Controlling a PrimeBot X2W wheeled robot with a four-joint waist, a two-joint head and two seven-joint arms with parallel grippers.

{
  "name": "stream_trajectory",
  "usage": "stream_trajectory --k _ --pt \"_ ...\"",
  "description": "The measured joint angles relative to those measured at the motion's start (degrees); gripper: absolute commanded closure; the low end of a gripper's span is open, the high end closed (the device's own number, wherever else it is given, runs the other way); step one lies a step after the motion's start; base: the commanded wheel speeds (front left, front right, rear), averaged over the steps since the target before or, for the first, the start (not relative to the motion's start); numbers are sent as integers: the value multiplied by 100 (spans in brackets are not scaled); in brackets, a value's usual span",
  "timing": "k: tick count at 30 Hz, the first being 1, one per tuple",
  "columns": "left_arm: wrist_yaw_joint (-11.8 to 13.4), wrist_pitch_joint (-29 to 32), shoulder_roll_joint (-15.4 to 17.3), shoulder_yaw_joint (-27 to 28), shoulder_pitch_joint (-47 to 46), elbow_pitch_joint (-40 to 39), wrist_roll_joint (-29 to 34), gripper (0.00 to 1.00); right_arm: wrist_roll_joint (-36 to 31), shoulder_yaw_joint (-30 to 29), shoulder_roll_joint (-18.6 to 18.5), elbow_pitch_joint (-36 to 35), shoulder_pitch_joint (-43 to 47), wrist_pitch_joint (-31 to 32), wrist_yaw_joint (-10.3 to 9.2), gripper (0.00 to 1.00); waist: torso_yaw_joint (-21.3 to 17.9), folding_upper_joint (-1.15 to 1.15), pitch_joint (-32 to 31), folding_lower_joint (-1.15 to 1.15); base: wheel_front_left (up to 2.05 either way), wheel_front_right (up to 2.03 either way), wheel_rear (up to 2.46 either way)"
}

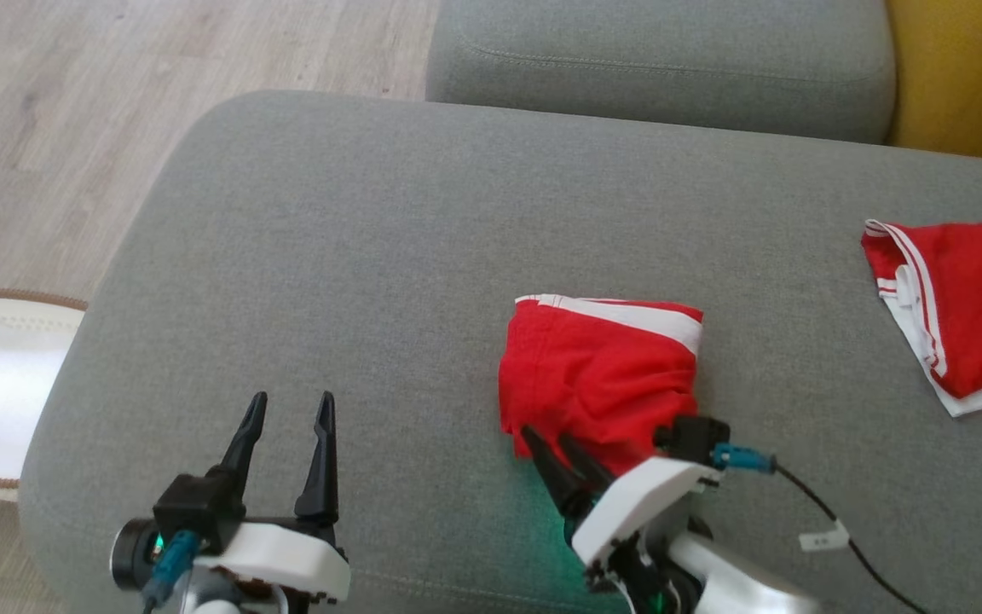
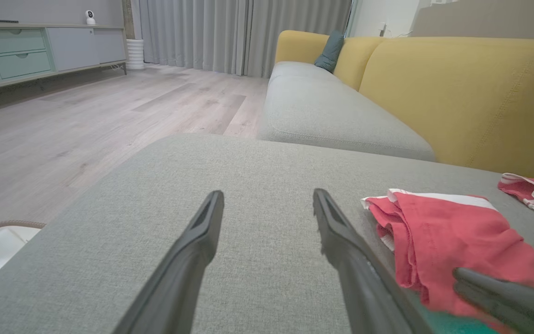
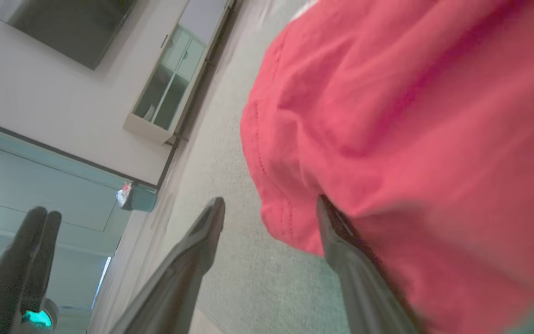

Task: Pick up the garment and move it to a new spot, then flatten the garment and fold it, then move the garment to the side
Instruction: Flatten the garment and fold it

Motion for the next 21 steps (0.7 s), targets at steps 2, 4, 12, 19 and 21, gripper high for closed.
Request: stream_trajectory --k 2,4,12,19,21 --pt "14 0 1 10 0 -13 -45 0 44 0 3 1 -132 -109 0 0 -51 0 5 0 0 0 0" --pt "51 0 0 18 -1 -70 -85 0 -204 15 4 83 -355 -234 0 0 -128 0 6 0 0 0 0" --pt "194 -1 -2 265 0 -477 -326 0 -3249 -1874 -523 -334 -766 -324 0 0 -576 0 -28 0 0 0 0" --pt "233 -1 -1 289 2 -555 -270 0 -5934 -3888 -380 -1633 847 -339 0 0 -851 0 -72 0 0 0 0" --pt "249 -1 -1 276 4 -594 -253 0 -6326 -4284 -216 -1931 1261 -339 0 0 -884 0 -75 0 0 0 0"
